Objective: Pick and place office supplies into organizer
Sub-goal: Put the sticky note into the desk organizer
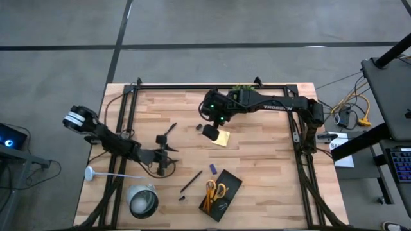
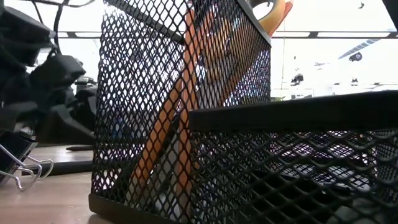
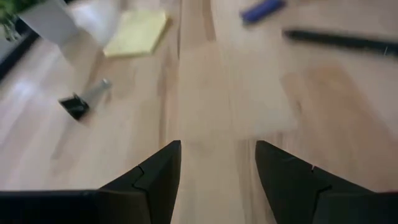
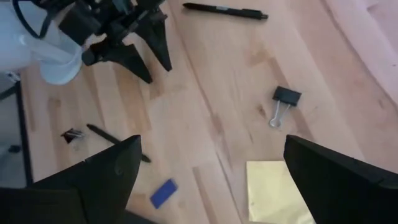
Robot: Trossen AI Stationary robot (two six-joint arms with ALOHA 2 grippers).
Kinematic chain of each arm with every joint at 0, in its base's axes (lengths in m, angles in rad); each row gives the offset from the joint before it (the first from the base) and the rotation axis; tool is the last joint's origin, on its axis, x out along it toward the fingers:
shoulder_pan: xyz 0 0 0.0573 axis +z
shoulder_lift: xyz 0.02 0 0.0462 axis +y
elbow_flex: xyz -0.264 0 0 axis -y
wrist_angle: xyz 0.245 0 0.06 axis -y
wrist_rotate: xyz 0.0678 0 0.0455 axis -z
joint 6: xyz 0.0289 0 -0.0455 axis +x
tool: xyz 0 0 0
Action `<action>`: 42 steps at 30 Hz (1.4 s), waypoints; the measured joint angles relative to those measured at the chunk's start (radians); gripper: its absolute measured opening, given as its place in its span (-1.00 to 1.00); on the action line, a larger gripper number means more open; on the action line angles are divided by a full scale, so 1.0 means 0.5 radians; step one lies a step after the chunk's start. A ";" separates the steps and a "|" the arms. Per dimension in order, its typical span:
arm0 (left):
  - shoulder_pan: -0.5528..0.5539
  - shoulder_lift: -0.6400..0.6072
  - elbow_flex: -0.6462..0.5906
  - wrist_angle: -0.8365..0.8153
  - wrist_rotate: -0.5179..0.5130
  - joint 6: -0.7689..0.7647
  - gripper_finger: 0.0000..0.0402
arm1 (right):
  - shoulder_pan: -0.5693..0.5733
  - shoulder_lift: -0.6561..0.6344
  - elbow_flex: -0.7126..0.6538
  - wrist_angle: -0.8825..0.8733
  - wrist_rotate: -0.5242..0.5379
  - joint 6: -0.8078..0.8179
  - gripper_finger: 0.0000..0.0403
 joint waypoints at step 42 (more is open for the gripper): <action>0.000 0.286 0.126 0.475 0.000 0.001 -0.05 | -0.018 0.027 -1.055 0.587 0.127 -0.347 0.99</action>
